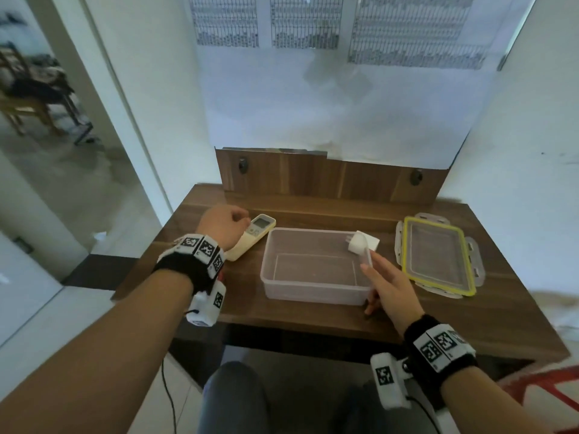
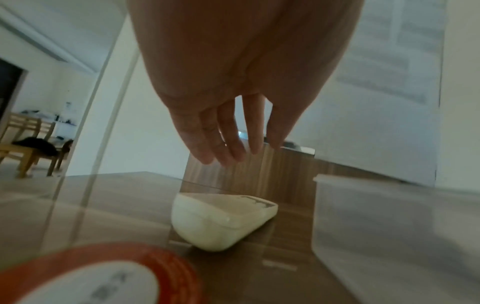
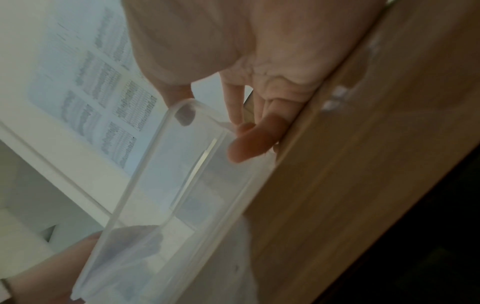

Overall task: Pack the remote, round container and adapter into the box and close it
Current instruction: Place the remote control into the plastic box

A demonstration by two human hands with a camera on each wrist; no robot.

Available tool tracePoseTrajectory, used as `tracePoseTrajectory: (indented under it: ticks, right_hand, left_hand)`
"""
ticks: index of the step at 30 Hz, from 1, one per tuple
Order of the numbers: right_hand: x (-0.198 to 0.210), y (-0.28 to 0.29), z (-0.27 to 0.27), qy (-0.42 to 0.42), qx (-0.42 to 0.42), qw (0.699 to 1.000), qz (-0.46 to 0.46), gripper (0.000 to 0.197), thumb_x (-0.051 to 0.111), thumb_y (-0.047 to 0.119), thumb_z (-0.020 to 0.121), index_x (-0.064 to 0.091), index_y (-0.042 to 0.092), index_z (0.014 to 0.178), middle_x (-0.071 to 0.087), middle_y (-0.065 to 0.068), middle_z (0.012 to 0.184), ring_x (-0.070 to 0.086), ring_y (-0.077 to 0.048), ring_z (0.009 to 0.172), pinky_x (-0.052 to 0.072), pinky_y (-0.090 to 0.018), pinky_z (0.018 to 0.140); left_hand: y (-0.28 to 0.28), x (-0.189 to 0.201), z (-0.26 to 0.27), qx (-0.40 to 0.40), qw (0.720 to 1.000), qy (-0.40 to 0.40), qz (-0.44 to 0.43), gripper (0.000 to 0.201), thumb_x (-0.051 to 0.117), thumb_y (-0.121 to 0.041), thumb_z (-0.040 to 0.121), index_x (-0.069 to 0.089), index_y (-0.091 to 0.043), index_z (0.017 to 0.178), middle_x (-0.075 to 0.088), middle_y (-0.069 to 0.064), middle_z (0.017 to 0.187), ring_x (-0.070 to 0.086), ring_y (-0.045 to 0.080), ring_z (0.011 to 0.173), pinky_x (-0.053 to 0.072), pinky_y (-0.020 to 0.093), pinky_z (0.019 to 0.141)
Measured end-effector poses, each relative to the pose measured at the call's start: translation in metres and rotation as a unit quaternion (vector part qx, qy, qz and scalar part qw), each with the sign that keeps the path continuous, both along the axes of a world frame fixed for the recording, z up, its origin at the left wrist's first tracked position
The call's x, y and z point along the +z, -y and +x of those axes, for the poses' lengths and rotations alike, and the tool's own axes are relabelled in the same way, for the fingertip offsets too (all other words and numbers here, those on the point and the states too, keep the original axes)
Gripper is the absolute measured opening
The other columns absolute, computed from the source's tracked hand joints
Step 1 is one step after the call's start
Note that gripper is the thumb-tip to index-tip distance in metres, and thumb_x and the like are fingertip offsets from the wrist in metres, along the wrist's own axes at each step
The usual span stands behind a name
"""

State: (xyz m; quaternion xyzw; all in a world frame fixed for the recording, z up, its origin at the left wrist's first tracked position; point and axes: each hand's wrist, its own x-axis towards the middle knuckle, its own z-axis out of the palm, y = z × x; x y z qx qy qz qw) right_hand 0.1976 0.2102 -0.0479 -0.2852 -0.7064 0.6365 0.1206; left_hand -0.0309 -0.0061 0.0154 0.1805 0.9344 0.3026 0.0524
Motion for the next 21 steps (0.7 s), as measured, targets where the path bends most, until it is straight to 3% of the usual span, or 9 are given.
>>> tracePoseTrajectory:
  ticks: [2,5,8,10,14,18,21]
  right_hand:
    - [-0.004,-0.005,-0.002,-0.001,0.009,1.0,-0.016,0.052,0.057,0.026,0.092,0.041,0.037,0.141,0.065,-0.019,0.101,0.056,-0.022,0.061,0.053,-0.036,0.054]
    - [-0.007,-0.01,-0.002,-0.001,0.027,1.0,-0.015,0.054,0.056,0.025,0.093,0.04,0.039,0.142,0.06,-0.022,0.111,0.057,-0.031,0.068,0.052,-0.041,0.056]
    - [-0.009,-0.011,-0.001,-0.004,0.04,0.999,-0.012,0.054,0.056,0.025,0.093,0.038,0.039,0.142,0.061,-0.003,0.114,0.058,-0.025,0.065,0.053,-0.038,0.055]
    - [-0.008,-0.01,-0.001,-0.013,0.041,0.999,-0.016,0.054,0.056,0.023,0.092,0.039,0.039,0.141,0.06,0.002,0.113,0.059,-0.022,0.065,0.054,-0.034,0.053]
    - [-0.006,-0.009,0.0,-0.03,0.041,0.998,-0.026,0.051,0.056,0.019,0.092,0.042,0.042,0.135,0.059,0.004,0.115,0.057,-0.02,0.062,0.053,-0.034,0.051]
    - [-0.007,-0.009,0.001,-0.038,0.042,0.998,-0.026,0.05,0.057,0.019,0.092,0.043,0.036,0.137,0.059,0.001,0.119,0.058,-0.02,0.062,0.054,-0.032,0.049]
    - [-0.006,-0.009,0.002,-0.033,0.046,0.998,-0.027,0.051,0.058,0.02,0.092,0.042,0.034,0.139,0.058,0.004,0.121,0.058,-0.019,0.063,0.054,-0.032,0.05]
  left_hand:
    - [-0.007,-0.002,-0.007,-0.035,0.994,-0.005,-0.105,0.037,0.062,-0.031,0.093,0.066,-0.017,0.127,0.066,0.004,0.13,0.06,0.025,0.117,0.047,0.036,0.095]
    - [-0.014,-0.012,-0.016,-0.051,0.979,0.033,-0.195,0.046,0.07,-0.04,0.085,0.066,-0.02,0.125,0.07,0.005,0.118,0.063,0.022,0.095,0.048,0.032,0.077]
    - [-0.019,-0.016,-0.019,-0.054,0.969,0.06,-0.234,0.057,0.08,-0.04,0.075,0.066,-0.018,0.125,0.068,0.004,0.105,0.061,0.02,0.086,0.047,0.032,0.073]
    - [-0.02,-0.012,-0.017,-0.041,0.968,0.057,-0.241,0.057,0.083,-0.036,0.074,0.066,-0.014,0.123,0.069,0.006,0.106,0.064,0.022,0.089,0.051,0.033,0.076]
    - [-0.019,-0.006,-0.01,-0.019,0.978,0.061,-0.2,0.05,0.081,-0.033,0.076,0.066,-0.009,0.118,0.068,0.007,0.104,0.064,0.023,0.091,0.051,0.033,0.077]
    - [-0.009,0.013,0.001,-0.061,0.994,0.055,-0.068,0.06,0.078,-0.026,0.081,0.058,-0.017,0.136,0.067,0.003,0.126,0.062,0.019,0.104,0.049,0.033,0.09]
    - [-0.006,0.032,0.021,-0.13,0.991,0.037,-0.013,0.066,0.078,-0.022,0.082,0.051,-0.021,0.143,0.062,-0.004,0.13,0.057,0.011,0.105,0.046,0.032,0.095]
